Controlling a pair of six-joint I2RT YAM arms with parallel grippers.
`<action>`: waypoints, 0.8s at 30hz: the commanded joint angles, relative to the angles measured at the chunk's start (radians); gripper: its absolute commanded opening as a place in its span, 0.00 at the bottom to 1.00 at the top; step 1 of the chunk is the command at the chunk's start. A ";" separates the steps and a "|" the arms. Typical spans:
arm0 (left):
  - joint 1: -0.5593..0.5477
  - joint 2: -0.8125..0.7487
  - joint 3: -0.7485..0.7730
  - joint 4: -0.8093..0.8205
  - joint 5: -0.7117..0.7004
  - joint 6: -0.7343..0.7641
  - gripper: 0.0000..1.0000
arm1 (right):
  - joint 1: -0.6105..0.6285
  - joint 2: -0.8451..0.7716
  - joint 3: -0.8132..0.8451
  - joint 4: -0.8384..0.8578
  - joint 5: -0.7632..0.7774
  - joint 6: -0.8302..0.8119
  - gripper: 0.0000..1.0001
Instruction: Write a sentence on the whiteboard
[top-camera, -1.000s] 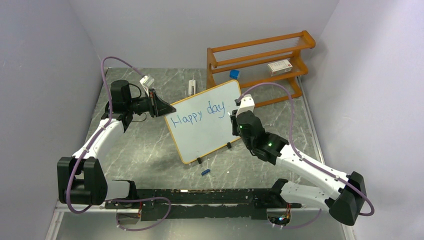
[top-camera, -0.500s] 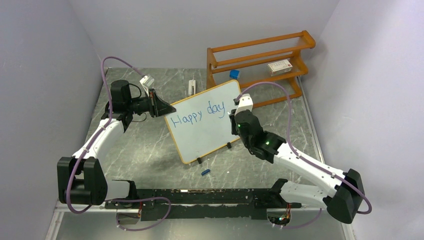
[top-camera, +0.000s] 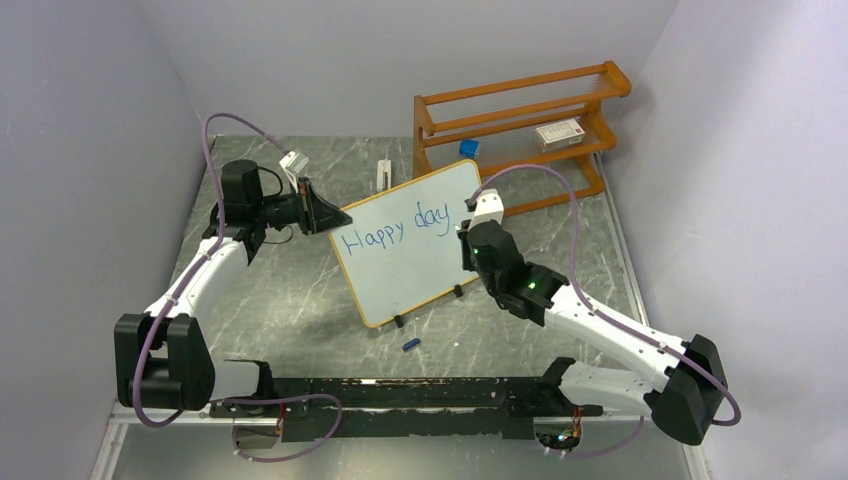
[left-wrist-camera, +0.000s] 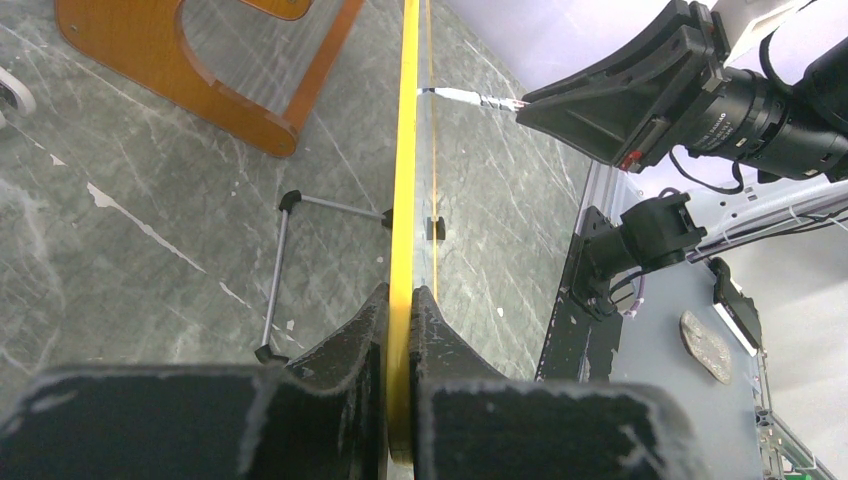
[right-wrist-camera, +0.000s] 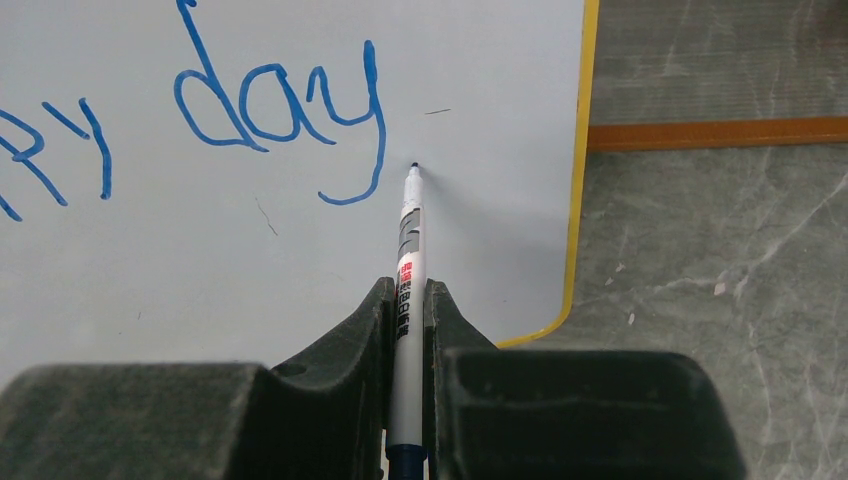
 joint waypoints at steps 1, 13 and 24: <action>-0.024 0.010 -0.008 -0.049 -0.019 0.044 0.05 | -0.008 -0.033 -0.002 -0.004 0.015 -0.006 0.00; -0.025 0.007 -0.011 -0.046 -0.031 0.039 0.05 | 0.050 -0.094 -0.005 -0.071 0.011 0.026 0.00; -0.024 0.002 -0.018 -0.040 -0.042 0.030 0.05 | 0.239 -0.095 -0.001 -0.115 0.115 0.063 0.00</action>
